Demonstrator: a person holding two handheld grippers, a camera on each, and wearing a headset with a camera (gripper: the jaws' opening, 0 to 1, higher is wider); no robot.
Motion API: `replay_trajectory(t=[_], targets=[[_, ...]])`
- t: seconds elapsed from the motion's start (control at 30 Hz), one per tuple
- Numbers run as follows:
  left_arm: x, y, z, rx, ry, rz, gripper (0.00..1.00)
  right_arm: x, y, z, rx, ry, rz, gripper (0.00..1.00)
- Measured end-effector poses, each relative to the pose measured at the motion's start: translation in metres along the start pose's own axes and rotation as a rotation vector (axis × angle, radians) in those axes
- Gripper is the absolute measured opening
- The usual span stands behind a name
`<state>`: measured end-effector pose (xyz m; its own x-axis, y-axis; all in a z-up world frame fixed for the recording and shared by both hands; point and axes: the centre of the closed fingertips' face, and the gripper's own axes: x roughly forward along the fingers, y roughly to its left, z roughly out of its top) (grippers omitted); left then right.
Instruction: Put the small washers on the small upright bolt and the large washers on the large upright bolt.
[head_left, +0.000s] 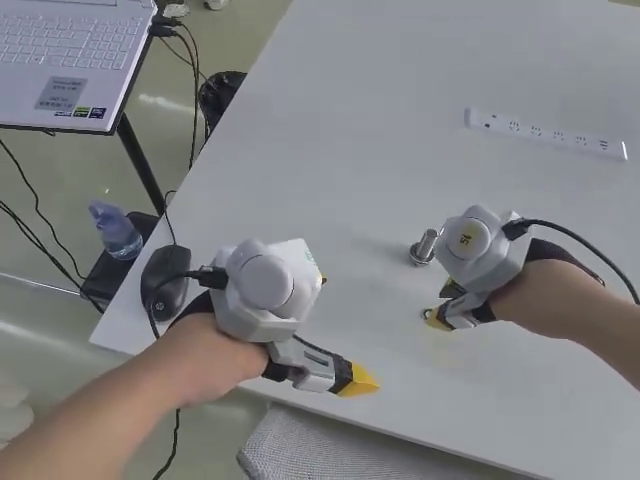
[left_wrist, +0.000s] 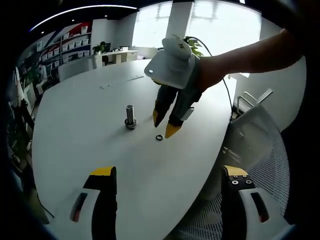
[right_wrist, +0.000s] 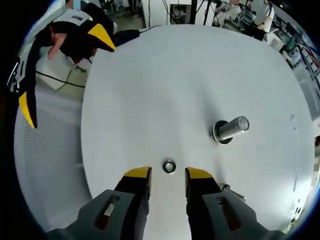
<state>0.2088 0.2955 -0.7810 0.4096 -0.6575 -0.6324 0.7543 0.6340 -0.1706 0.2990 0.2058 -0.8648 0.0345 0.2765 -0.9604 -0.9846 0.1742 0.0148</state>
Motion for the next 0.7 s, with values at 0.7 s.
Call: replay_trajectory(t=[0.7], targets=[[-0.001, -0.001, -0.007, -0.022, -0.004, 0.004, 0.86, 0.015, 0.002, -0.006, 0.009, -0.008, -0.026, 0.27]])
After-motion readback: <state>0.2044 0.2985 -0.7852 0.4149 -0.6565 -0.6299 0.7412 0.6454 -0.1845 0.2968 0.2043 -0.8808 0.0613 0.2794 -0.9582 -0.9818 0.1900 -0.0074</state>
